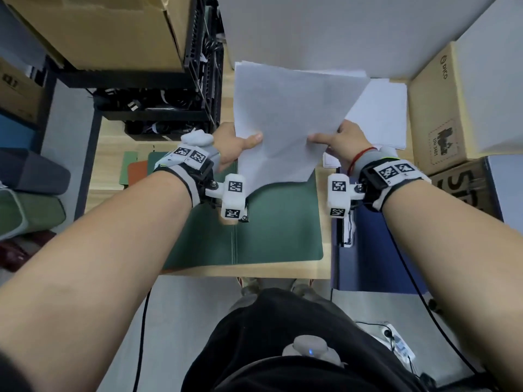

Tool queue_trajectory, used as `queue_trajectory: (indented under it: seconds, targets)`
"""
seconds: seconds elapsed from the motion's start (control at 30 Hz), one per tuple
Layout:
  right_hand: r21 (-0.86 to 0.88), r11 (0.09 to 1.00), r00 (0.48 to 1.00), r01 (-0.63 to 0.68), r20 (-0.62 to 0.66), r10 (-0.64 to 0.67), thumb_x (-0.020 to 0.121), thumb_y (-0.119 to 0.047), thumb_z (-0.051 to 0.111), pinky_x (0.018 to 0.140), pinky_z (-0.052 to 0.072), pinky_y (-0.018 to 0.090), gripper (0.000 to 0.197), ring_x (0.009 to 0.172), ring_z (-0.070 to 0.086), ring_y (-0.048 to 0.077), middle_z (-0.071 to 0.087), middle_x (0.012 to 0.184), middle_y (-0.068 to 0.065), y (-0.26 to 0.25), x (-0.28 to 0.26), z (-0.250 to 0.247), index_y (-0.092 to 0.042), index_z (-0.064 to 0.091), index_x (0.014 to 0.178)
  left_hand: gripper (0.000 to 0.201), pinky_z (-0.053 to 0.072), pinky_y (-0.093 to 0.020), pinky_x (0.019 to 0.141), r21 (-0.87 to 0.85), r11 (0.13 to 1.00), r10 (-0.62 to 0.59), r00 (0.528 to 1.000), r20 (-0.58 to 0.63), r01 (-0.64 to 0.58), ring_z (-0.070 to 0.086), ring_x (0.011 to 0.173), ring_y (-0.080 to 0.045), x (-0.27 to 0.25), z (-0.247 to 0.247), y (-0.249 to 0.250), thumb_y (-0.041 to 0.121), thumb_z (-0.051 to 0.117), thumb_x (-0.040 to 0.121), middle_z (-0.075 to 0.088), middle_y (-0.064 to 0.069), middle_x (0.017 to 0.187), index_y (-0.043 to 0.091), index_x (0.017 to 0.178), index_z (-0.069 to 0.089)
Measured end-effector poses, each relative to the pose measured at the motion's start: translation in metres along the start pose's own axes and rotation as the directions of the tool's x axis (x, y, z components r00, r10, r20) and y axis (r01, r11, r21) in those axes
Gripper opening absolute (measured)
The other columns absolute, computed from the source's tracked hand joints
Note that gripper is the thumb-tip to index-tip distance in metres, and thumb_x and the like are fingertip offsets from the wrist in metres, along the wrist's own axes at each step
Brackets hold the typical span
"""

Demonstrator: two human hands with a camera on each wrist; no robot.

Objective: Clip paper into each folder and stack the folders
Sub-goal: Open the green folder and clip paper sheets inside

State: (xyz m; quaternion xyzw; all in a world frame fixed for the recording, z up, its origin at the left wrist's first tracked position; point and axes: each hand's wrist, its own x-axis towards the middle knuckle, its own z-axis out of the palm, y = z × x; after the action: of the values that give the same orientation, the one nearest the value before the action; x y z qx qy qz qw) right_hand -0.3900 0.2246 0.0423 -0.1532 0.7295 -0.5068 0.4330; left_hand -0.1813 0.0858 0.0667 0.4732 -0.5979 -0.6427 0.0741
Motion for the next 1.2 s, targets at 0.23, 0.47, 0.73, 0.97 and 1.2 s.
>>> queue_trajectory:
  seconds: [0.23,0.47,0.73,0.97,1.2]
  targets:
    - [-0.050,0.995,0.996,0.089,-0.012,-0.089,0.078,0.001,0.069,0.060,0.048,0.018,0.027,0.079,0.064,0.011,0.070,0.096,0.002,0.008,-0.012,0.004,-0.015,0.068,0.099,0.041,0.054,-0.042,0.091,0.306,0.952,0.089,0.975,-0.203,-0.023,0.068,0.095,-0.026,0.010,0.002,-0.018,0.034,0.077,0.078,0.072,-0.005,0.106,0.013,0.112,0.068]
    - [-0.184,0.983,0.999,-0.006,0.050,0.016,0.064,-0.004,0.075,0.086,0.054,0.033,0.035,0.098,0.068,0.020,0.073,0.104,0.004,0.030,-0.009,0.001,-0.015,0.071,0.096,0.037,0.047,-0.027,0.093,0.260,0.962,-0.023,0.972,-0.234,0.085,0.063,0.096,-0.018,0.014,0.012,-0.035,0.019,0.075,0.084,0.069,-0.006,0.116,0.008,0.118,0.064]
    - [-0.134,0.991,1.000,0.009,0.029,-0.005,0.071,-0.002,0.074,0.084,0.054,0.034,0.025,0.089,0.067,0.015,0.073,0.098,0.001,0.018,-0.007,0.006,-0.018,0.072,0.091,0.043,0.042,-0.023,0.084,0.222,0.968,-0.055,0.961,-0.270,0.117,0.061,0.096,-0.019,0.016,0.013,-0.027,0.023,0.075,0.085,0.065,-0.003,0.108,0.004,0.119,0.060]
    - [-0.229,0.967,0.992,-0.111,0.038,0.123,0.066,-0.026,0.081,0.100,0.050,0.045,0.048,0.104,0.067,0.020,0.072,0.111,-0.004,0.032,0.001,0.005,-0.021,0.069,0.112,0.048,0.050,-0.042,0.098,0.310,0.938,-0.094,0.973,-0.209,0.157,0.066,0.100,-0.027,0.019,0.012,-0.044,0.038,0.075,0.077,0.071,-0.006,0.110,0.011,0.115,0.064]
    - [-0.386,0.901,0.977,-0.200,-0.008,0.214,0.073,-0.051,0.071,0.052,0.054,0.043,0.050,0.060,0.065,0.037,0.069,0.096,0.008,0.020,-0.006,0.008,-0.019,0.062,0.110,0.029,0.044,-0.028,0.081,0.344,0.937,0.001,0.983,-0.181,0.063,0.058,0.092,-0.021,0.016,0.014,-0.035,0.018,0.056,0.094,0.067,-0.009,0.112,0.006,0.119,0.063]
